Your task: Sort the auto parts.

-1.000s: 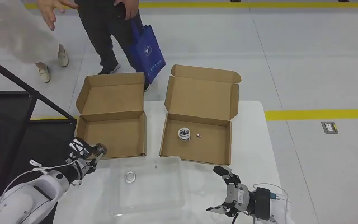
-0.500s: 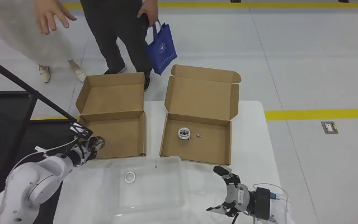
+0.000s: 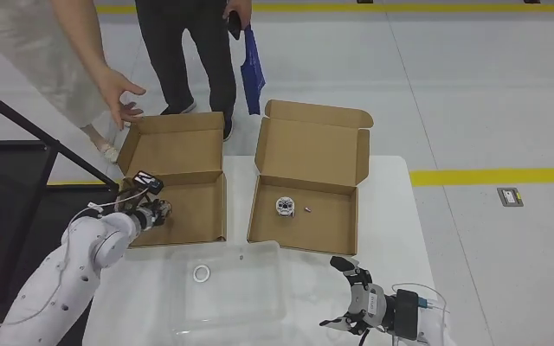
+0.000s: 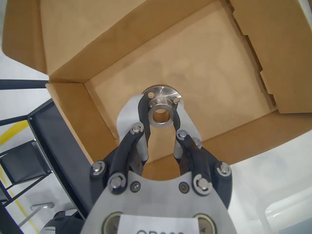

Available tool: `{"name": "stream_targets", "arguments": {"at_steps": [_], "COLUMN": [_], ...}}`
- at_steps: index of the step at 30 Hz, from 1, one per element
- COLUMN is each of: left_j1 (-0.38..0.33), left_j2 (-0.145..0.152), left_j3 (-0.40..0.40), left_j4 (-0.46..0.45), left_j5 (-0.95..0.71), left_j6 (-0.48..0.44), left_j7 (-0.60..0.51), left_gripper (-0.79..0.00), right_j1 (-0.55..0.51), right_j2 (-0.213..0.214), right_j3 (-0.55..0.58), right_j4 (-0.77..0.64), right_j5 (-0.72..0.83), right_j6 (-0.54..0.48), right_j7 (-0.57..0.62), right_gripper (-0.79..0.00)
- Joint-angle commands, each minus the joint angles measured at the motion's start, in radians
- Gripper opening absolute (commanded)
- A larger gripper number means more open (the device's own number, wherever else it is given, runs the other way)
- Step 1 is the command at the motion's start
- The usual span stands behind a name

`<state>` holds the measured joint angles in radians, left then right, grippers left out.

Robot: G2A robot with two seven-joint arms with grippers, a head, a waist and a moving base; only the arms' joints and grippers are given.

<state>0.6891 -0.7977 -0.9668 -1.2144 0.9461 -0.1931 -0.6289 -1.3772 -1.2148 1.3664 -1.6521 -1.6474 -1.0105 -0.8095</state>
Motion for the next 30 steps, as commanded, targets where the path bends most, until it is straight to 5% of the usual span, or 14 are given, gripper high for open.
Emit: {"name": "stream_targets", "arguments": {"at_steps": [1, 17, 18, 20, 24, 30], "left_j1": [-0.038, -0.245, -0.252, -0.263, -0.280, -0.285], "left_j2": [-0.019, -0.149, -0.155, -0.166, -0.180, -0.185], "left_j3": [0.035, 0.192, 0.197, 0.205, 0.209, 0.194], "left_j4": [0.046, 0.381, 0.395, 0.419, 0.455, 0.463], "left_j5": [-0.001, -0.048, -0.047, -0.046, -0.046, -0.039], "left_j6": [-0.005, -0.103, -0.104, -0.107, -0.121, -0.142], "left_j7": [-0.009, -0.064, -0.060, -0.055, -0.046, -0.028], "left_gripper": [-0.785, -0.785, -0.763, -0.523, -0.317, -0.299], "right_j1": [0.000, 0.000, 0.000, 0.000, 0.000, 0.000], "right_j2": [0.000, 0.000, 0.000, 0.000, 0.000, 0.000], "right_j3": [0.000, 0.000, 0.000, 0.000, 0.000, 0.000], "right_j4": [0.000, 0.000, 0.000, 0.000, 0.000, 0.000], "right_j5": [0.000, 0.000, 0.000, 0.000, 0.000, 0.000], "right_j6": [0.000, 0.000, 0.000, 0.000, 0.000, 0.000], "right_j7": [0.000, 0.000, 0.000, 0.000, 0.000, 0.000], "right_gripper": [0.000, 0.000, 0.000, 0.000, 0.000, 0.000]}}
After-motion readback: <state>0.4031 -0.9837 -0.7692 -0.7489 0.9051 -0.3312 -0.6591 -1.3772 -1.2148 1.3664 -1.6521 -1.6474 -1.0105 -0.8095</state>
